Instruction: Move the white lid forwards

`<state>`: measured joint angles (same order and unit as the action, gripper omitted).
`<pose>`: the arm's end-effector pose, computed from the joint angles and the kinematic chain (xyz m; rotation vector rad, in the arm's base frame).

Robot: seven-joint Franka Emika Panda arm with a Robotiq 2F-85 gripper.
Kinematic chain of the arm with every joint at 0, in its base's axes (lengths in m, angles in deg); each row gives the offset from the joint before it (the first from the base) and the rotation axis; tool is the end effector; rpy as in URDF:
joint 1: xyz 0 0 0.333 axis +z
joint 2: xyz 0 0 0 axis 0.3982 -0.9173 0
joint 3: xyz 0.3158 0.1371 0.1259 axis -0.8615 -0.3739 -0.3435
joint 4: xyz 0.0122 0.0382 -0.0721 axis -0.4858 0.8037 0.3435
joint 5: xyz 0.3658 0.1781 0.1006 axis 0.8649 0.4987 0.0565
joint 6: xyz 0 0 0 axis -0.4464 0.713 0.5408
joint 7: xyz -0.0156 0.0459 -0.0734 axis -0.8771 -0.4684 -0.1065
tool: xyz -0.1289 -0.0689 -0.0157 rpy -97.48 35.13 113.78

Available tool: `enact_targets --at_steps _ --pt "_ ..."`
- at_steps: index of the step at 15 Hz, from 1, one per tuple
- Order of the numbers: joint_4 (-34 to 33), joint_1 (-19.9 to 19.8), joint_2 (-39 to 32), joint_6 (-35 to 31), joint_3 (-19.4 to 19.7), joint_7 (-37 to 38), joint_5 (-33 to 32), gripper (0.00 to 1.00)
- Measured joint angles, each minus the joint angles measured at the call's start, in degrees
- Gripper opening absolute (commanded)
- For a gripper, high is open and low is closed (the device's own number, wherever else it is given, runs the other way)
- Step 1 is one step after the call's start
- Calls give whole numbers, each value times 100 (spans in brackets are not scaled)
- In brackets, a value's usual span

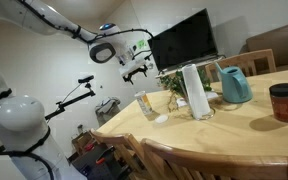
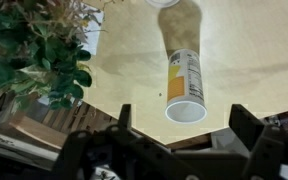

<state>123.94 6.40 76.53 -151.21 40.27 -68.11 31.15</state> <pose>0.5084 0.0878 0.3560 -2.4396 -1.5094 -0.7741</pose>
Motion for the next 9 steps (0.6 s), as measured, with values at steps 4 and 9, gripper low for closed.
enact_targets --at_steps 4,9 --pt "-304 -214 -707 468 -176 14 32 100" --pt "-596 -1666 -1485 902 -1452 363 -167 100"
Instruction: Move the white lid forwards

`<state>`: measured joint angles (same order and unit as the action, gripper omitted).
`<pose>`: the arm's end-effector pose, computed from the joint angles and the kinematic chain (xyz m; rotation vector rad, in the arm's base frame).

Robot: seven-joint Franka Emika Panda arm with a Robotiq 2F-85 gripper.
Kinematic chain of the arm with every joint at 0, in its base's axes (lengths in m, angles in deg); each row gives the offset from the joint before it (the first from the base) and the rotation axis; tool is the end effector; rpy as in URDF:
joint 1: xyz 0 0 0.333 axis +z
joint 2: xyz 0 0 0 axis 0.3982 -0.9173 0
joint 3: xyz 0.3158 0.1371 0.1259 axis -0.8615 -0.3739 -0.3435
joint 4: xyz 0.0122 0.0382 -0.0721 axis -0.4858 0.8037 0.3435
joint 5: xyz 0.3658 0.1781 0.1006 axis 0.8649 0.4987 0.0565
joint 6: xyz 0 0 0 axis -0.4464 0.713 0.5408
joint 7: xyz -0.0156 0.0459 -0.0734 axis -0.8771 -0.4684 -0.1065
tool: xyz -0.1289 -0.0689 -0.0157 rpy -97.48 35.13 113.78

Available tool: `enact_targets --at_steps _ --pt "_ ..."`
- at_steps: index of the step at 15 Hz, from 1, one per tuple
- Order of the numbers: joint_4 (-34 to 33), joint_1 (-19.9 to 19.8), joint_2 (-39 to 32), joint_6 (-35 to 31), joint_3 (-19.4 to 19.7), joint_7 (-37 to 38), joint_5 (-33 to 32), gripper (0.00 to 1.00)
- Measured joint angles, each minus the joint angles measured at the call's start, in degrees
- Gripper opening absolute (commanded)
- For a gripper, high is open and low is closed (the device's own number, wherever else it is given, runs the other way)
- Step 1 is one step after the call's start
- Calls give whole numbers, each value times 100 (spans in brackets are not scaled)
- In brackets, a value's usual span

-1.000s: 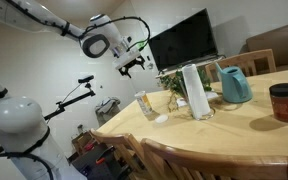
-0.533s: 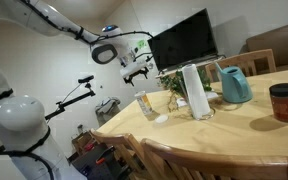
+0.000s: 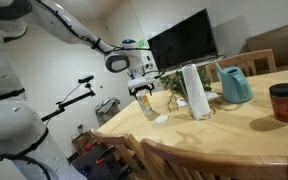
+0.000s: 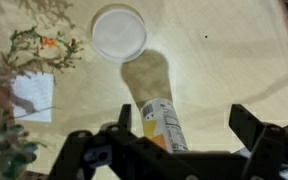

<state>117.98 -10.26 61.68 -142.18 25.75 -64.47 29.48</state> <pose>0.5277 0.0894 0.2558 -2.4352 -1.4105 -0.3910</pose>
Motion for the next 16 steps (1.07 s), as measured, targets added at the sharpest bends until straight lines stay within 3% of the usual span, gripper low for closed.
enact_targets --at_steps 3,6,9,16 --pt "-85 -426 -307 6 -262 775 -564 100" --pt "-96 -323 -473 -2 56 2143 -1667 100" --pt "-96 -656 -499 -2 -281 2251 -1793 100" --pt "-96 -801 -502 21 -429 2250 -1793 100"
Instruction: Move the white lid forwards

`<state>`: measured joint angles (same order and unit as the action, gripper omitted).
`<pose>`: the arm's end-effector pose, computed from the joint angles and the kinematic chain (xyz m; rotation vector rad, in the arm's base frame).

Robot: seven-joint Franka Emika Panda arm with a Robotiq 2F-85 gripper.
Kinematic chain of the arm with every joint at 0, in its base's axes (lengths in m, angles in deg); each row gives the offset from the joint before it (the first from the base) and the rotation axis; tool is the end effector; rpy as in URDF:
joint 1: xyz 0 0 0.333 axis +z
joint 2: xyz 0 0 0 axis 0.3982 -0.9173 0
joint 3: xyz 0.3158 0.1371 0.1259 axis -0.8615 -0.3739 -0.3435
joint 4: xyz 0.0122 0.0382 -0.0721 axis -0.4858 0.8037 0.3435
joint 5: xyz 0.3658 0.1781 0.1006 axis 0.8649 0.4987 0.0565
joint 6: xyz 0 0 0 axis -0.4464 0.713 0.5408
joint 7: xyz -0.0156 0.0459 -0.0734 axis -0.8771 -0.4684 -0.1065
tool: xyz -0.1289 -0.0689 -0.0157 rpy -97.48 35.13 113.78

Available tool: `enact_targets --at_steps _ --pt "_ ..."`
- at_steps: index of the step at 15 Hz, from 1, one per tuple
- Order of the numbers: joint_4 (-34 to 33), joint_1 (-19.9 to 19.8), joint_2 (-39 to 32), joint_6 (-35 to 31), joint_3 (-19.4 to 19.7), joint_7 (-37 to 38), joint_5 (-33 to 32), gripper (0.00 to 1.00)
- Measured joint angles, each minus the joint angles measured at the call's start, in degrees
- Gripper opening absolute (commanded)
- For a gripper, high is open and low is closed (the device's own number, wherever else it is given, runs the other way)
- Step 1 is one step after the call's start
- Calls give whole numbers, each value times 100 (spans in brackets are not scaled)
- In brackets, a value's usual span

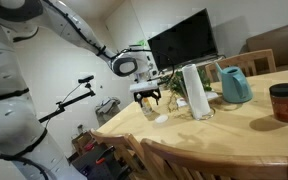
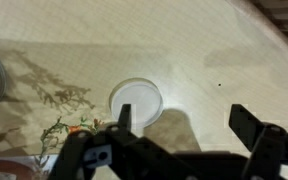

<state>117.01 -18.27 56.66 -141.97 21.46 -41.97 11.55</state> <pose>0.5294 0.0526 0.2142 -2.6580 -1.1968 -0.1017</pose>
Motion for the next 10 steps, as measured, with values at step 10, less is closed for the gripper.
enact_targets --at_steps 10 --pt "-353 -1017 -505 1743 -829 -2642 3007 100"
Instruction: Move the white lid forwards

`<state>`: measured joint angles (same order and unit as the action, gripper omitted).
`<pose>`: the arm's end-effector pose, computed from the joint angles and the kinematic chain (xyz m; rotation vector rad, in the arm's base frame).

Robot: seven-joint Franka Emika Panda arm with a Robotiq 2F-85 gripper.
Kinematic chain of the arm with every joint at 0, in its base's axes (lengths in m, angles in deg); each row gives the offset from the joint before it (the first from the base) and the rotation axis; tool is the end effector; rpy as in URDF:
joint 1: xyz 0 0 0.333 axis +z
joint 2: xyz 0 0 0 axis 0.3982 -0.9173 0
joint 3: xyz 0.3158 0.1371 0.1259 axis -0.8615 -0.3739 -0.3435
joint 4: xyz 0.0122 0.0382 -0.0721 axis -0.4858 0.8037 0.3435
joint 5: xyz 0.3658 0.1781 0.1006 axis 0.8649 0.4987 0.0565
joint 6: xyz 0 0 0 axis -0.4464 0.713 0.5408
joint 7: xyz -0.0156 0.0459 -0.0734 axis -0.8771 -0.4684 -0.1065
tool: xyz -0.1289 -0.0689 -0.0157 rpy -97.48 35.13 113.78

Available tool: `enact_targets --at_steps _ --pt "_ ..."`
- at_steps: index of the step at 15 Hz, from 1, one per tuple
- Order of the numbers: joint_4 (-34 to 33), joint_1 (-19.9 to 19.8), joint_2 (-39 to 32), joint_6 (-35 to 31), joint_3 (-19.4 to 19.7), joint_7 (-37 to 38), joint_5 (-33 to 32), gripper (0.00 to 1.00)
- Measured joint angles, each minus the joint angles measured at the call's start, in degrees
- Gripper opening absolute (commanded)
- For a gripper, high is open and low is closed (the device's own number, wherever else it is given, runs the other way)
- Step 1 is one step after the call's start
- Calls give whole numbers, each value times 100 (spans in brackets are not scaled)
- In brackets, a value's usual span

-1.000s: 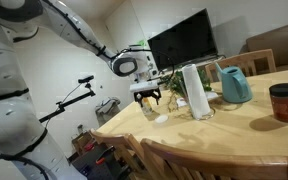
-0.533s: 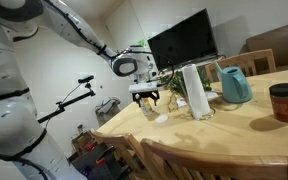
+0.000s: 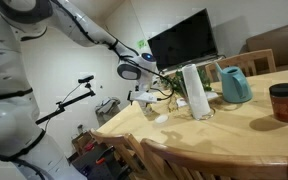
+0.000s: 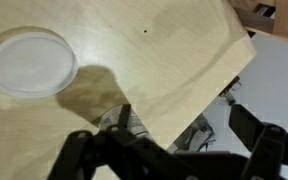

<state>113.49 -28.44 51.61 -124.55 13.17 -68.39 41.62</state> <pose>0.5177 0.0829 0.1893 -2.1811 -1.0222 -0.2437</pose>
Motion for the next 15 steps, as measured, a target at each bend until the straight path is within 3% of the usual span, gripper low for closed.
enact_targets --at_steps 8,15 --pt "-154 11 -724 310 148 -314 808 100" --pt "-23 33 -411 -17 545 -293 1238 100"
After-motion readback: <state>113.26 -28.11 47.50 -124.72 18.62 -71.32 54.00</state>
